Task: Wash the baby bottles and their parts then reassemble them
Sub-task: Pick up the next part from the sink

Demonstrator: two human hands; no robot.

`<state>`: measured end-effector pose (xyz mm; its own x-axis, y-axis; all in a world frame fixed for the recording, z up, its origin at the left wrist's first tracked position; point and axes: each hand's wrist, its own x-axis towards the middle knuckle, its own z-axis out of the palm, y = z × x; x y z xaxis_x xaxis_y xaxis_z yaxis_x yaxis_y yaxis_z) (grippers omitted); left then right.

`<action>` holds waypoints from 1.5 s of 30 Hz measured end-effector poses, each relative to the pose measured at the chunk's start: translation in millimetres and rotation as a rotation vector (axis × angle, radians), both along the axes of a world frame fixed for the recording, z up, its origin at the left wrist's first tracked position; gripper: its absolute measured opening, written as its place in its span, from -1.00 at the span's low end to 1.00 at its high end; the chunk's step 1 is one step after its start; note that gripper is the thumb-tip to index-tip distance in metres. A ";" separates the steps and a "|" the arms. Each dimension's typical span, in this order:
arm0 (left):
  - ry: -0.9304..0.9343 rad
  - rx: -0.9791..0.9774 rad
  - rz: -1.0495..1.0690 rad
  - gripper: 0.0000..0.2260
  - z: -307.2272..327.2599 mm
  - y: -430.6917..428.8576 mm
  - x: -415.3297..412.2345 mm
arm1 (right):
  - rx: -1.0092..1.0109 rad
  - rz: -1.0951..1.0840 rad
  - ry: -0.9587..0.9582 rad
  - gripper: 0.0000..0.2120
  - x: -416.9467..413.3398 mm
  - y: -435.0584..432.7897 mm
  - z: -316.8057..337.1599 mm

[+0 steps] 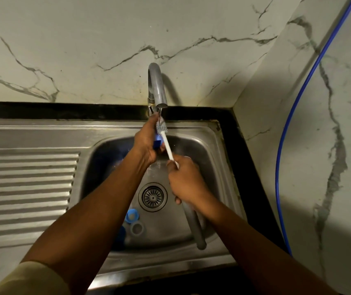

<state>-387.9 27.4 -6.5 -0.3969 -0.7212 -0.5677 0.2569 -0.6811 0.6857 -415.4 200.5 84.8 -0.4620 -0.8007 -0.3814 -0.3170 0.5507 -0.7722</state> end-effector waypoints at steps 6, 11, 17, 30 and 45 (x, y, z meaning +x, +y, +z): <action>0.078 0.058 -0.016 -0.75 5.6 -1.8 2.0 | 0.042 0.031 -0.047 -0.69 -4.2 13.0 8.1; 0.026 0.077 -0.128 -0.66 8.6 11.1 -4.7 | -0.018 -0.075 -0.064 -0.75 -16.9 1.2 3.6; -0.027 0.051 0.065 -0.25 -0.7 -6.5 10.2 | 0.040 0.023 -0.085 -0.73 -0.8 18.4 3.6; 0.053 0.079 -0.087 -0.74 23.2 20.3 -1.0 | -0.020 -0.045 0.038 -0.72 -11.0 6.7 1.7; 0.100 0.127 -0.071 -0.75 32.5 9.5 7.8 | 0.036 0.050 0.009 -0.66 0.4 18.3 9.0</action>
<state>-380.1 36.8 26.0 -0.5036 -0.6139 -0.6079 0.2673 -0.7798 0.5661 -415.1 218.8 93.8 -0.4256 -0.8085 -0.4064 -0.3518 0.5616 -0.7489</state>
